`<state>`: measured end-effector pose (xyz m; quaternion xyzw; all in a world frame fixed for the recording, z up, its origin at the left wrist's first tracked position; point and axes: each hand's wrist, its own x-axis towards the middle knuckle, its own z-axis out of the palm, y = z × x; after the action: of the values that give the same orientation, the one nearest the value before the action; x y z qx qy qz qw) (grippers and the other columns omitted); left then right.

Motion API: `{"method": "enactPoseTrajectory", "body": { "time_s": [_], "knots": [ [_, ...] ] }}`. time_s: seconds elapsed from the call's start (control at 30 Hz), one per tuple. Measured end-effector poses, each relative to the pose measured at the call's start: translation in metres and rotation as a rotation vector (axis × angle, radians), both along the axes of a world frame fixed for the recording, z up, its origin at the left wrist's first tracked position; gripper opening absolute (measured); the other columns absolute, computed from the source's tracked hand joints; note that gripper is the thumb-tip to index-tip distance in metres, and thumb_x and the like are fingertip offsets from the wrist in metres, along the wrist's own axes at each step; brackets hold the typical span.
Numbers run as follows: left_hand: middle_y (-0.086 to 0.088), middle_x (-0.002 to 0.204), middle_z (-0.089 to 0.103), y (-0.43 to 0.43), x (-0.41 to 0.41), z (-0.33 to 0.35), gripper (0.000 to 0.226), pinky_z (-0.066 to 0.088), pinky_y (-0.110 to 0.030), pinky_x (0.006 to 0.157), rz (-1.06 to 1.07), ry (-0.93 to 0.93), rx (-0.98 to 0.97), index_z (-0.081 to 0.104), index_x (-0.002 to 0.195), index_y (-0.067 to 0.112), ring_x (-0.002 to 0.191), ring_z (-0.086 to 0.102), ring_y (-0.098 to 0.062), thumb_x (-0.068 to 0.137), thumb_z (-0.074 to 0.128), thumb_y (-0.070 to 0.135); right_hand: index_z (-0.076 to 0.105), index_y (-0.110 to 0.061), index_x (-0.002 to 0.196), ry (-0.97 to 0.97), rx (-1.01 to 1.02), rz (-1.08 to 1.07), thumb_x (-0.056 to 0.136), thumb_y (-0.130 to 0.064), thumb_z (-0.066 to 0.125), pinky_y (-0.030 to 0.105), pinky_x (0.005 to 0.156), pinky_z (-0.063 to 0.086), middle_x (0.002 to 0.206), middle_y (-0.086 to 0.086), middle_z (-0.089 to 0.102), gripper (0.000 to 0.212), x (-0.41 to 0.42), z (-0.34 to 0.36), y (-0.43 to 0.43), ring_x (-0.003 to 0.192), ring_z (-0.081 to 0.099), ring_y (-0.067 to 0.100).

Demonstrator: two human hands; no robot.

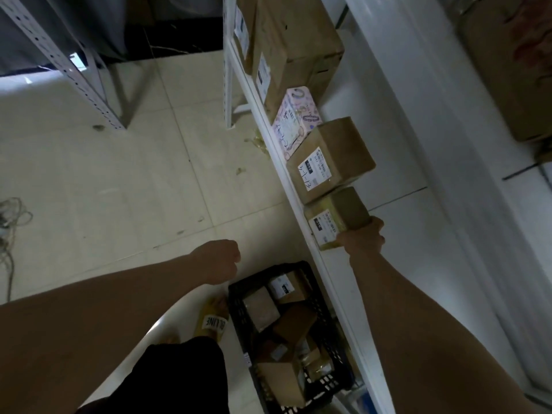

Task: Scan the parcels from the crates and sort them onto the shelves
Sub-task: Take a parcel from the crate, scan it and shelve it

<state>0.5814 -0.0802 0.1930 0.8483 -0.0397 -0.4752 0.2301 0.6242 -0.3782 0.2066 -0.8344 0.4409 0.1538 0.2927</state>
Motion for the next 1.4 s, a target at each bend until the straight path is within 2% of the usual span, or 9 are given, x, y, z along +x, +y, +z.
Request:
{"method": "enactPoseTrajectory", "body": {
  "time_s": [0.1,0.2,0.33,0.67,0.83,1.0,1.17,1.27,1.4],
  "knots": [
    [-0.003,0.144,0.048,-0.002,0.004,0.0,0.041,0.036,-0.023,0.095,0.0,-0.007,-0.009,0.05,0.139,0.016,0.133,0.046,-0.021,0.099,0.058,0.02,0.028,-0.016,0.146,-0.006,0.017,-0.003,0.082,-0.004,0.071,0.023,0.05,0.034,0.137,0.024,0.045,0.078,0.002,-0.002,-0.008,0.078,0.046,0.022],
    [-0.002,0.143,0.049,-0.004,0.003,-0.001,0.039,0.034,-0.021,0.091,-0.001,-0.017,-0.014,0.052,0.137,0.017,0.132,0.047,-0.021,0.099,0.058,0.02,0.031,-0.016,0.143,-0.049,0.049,-0.015,0.079,-0.006,0.072,0.024,0.051,0.041,0.131,0.022,0.052,0.077,0.004,0.002,-0.008,0.094,0.059,0.03],
    [-0.001,0.141,0.05,-0.001,-0.006,-0.004,0.037,0.036,-0.023,0.092,0.003,-0.026,0.003,0.054,0.134,0.02,0.13,0.047,-0.02,0.098,0.059,0.021,0.033,-0.012,0.141,-0.091,0.094,-0.04,0.078,-0.007,0.076,0.039,0.074,0.059,0.123,0.019,0.06,0.077,0.005,0.002,-0.008,0.099,0.066,0.032],
    [-0.001,0.141,0.052,0.019,-0.038,-0.003,0.037,0.039,-0.024,0.092,-0.017,-0.028,0.026,0.056,0.133,0.019,0.128,0.049,-0.02,0.096,0.061,0.019,0.005,-0.017,0.157,-0.193,0.259,-0.134,0.077,-0.008,0.085,0.051,0.101,0.051,0.145,0.018,0.046,0.114,-0.02,0.0,0.001,0.121,0.057,0.034],
    [-0.003,0.142,0.051,0.017,-0.054,0.014,0.037,0.038,-0.023,0.092,-0.053,-0.067,-0.016,0.055,0.134,0.017,0.128,0.05,-0.021,0.098,0.059,0.021,0.026,-0.017,0.151,-0.19,0.262,-0.227,0.081,-0.014,0.074,0.051,0.104,0.049,0.141,0.016,0.049,0.085,-0.087,0.006,0.031,0.12,0.057,0.036],
    [-0.005,0.14,0.053,0.021,-0.091,0.019,0.035,0.037,-0.02,0.09,-0.099,-0.065,-0.043,0.057,0.133,0.011,0.127,0.051,-0.021,0.099,0.058,0.017,0.028,-0.01,0.154,-0.022,0.358,-0.23,0.076,-0.011,0.082,0.05,0.105,0.05,0.141,0.017,0.049,0.095,-0.173,-0.002,0.062,0.122,0.056,0.034],
    [-0.007,0.124,0.059,0.021,-0.144,0.0,0.031,0.038,-0.02,0.067,-0.171,0.014,-0.037,0.062,0.125,0.003,0.113,0.055,-0.018,0.097,0.059,0.015,0.041,-0.006,0.148,0.109,0.366,-0.231,0.088,-0.012,0.076,0.044,0.086,0.06,0.095,0.008,0.059,0.069,-0.247,-0.028,0.053,0.083,0.062,0.024],
    [-0.005,0.135,0.055,0.018,-0.169,-0.023,0.033,0.031,-0.018,0.072,-0.19,0.044,-0.032,0.058,0.13,0.01,0.125,0.052,-0.019,0.098,0.059,0.016,0.048,-0.008,0.141,0.208,0.355,-0.181,0.089,-0.013,0.073,0.036,0.067,0.053,0.096,0.015,0.063,0.059,-0.282,-0.049,0.047,0.074,0.059,0.025],
    [-0.002,0.138,0.052,0.004,-0.19,-0.056,0.033,0.03,-0.016,0.077,-0.212,0.095,-0.018,0.056,0.13,0.015,0.123,0.049,-0.016,0.097,0.057,0.016,0.054,-0.016,0.095,0.297,0.37,-0.168,0.084,-0.009,0.075,0.035,0.067,0.048,0.087,0.014,0.057,0.025,-0.315,-0.088,0.038,0.068,0.053,0.025]
  ]
}}
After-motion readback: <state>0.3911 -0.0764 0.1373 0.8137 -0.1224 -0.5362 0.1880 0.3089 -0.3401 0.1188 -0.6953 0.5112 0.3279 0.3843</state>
